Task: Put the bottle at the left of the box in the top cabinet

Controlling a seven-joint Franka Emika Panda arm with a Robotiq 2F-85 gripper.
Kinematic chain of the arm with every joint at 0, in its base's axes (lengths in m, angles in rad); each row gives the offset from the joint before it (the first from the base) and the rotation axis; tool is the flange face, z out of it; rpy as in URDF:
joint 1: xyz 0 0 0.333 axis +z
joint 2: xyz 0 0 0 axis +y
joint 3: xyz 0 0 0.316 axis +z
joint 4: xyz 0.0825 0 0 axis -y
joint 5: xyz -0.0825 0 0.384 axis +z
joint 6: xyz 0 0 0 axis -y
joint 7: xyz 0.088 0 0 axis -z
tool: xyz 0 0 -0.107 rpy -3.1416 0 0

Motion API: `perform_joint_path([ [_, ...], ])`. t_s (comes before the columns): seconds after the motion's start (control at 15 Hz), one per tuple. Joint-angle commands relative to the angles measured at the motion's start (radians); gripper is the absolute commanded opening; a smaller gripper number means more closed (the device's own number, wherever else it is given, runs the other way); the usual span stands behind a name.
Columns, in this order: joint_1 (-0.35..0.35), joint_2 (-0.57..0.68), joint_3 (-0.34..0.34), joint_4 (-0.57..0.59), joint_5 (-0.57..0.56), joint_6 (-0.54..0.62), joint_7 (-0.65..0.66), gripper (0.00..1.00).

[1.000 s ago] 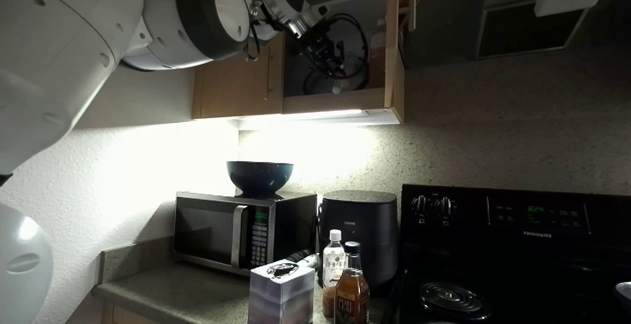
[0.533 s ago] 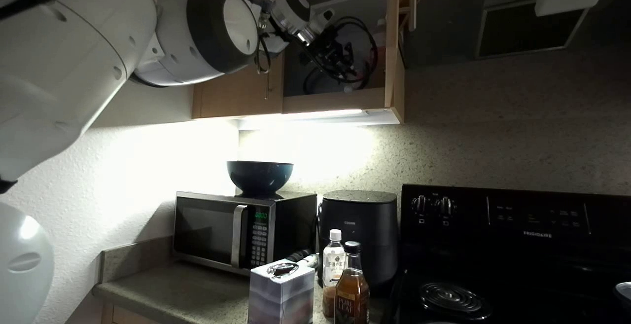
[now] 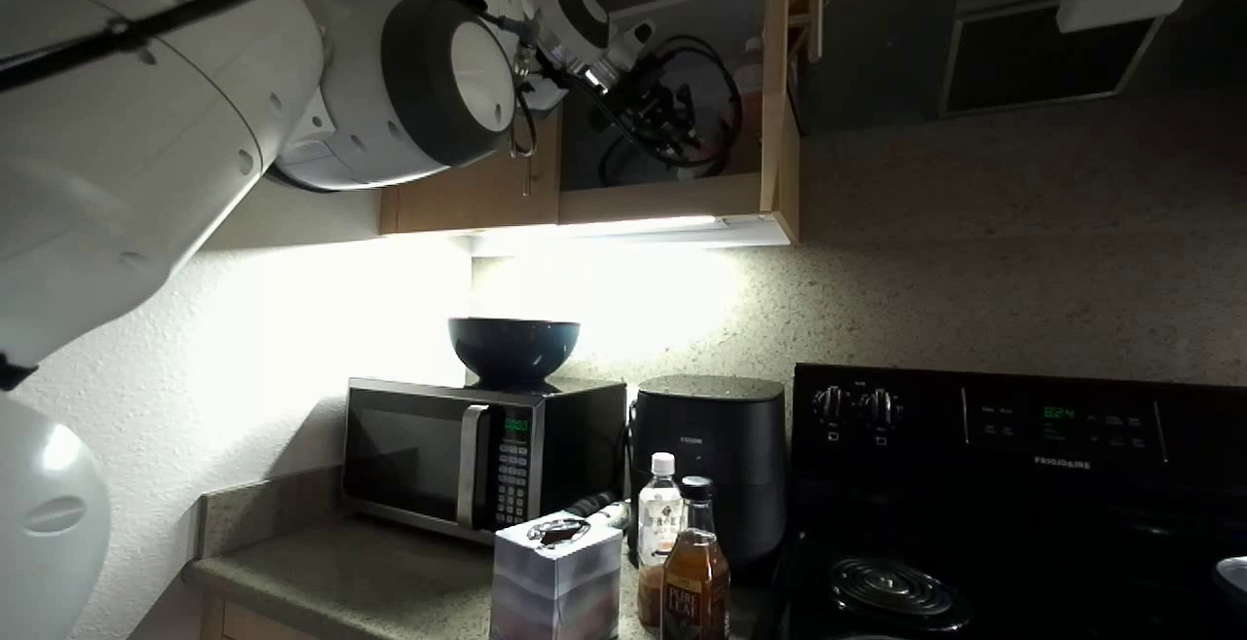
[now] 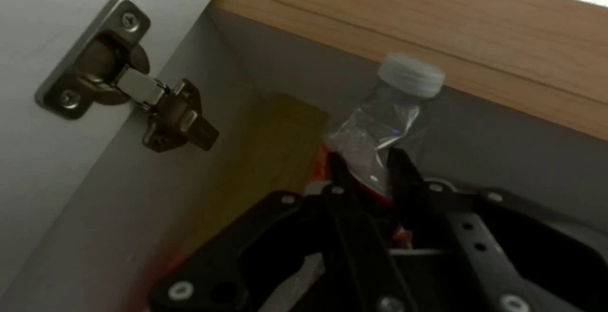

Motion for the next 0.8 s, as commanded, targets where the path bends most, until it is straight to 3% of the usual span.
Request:
perform_joint_path([
  [0.0, -0.012, 0.058, 0.01, 0.071, 0.019, 0.081, 0.009, 0.07],
  [0.33, -0.018, 0.092, 0.043, 0.055, 0.054, 0.117, -0.032, 0.07],
  [0.4, -0.018, 0.091, 0.047, 0.052, 0.054, 0.109, -0.042, 0.46],
  [0.47, -0.014, 0.152, 0.02, 0.165, 0.097, 0.069, -0.084, 0.5],
  [0.53, -0.014, 0.157, 0.017, 0.178, 0.106, 0.064, -0.095, 0.51],
  [0.73, -0.023, 0.184, 0.01, 0.231, 0.156, 0.039, -0.133, 0.71],
])
